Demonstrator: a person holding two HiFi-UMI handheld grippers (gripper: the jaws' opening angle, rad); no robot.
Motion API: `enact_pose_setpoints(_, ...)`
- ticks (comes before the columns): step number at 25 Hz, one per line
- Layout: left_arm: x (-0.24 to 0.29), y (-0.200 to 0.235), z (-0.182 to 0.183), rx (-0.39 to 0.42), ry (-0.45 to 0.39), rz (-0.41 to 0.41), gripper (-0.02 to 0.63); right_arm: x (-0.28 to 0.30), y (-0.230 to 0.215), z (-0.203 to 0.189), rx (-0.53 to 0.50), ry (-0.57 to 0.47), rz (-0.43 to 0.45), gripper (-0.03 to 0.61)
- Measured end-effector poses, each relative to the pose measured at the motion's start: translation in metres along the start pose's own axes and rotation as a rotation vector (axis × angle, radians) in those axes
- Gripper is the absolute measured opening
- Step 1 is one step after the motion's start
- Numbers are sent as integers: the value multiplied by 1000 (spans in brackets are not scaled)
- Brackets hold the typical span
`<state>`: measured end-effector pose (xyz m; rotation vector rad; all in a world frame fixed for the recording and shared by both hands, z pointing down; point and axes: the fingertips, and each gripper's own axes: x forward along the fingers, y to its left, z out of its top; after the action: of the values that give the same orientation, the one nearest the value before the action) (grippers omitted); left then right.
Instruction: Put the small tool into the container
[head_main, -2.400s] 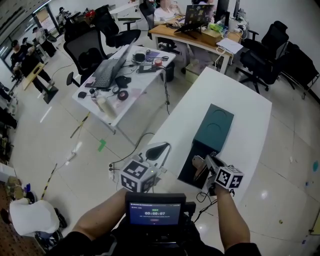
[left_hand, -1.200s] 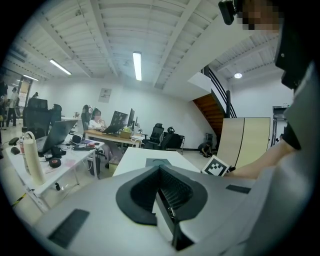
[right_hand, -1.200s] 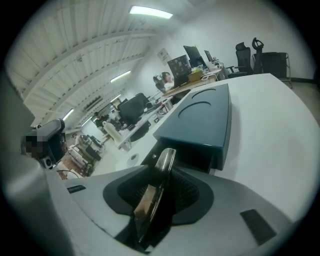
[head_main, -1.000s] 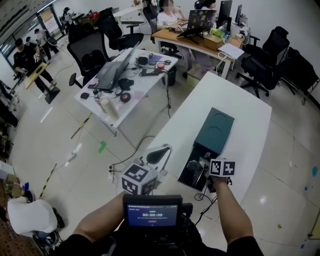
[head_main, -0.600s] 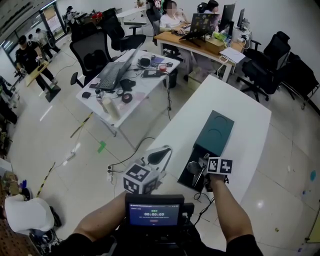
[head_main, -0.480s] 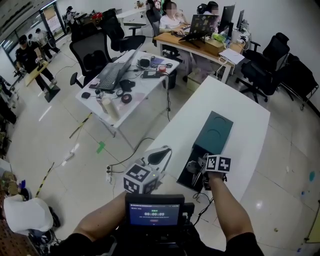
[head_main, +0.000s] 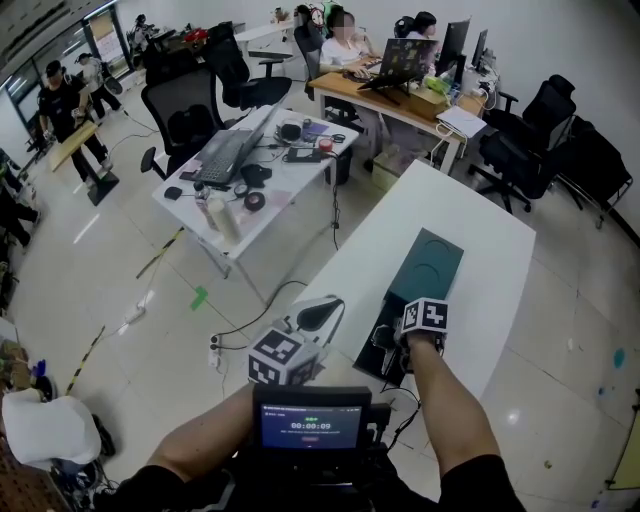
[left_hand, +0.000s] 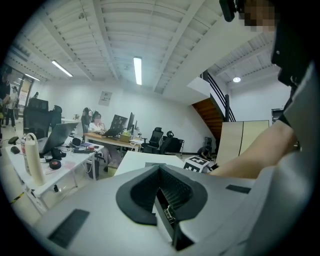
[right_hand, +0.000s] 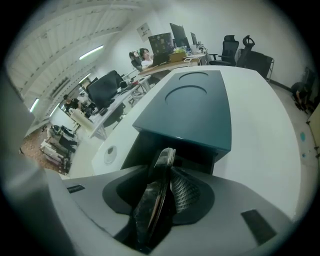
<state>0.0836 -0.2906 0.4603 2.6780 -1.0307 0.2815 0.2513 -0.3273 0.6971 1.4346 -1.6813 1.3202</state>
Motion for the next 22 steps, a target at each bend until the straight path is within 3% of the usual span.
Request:
enact_pose_setpoints(11,-17,12,-4,-6,-5,23,12,6,-2,-4,-16,38,-162,156)
enact_pose_setpoints(15,-24,16,-4,-11,-7,30,12,7,-5,-5,-22,30,-228,129)
enact_pose_setpoints(22,-38,28,-4,-17,-15,53,12,8,-1,-6,-8,34,-209,129)
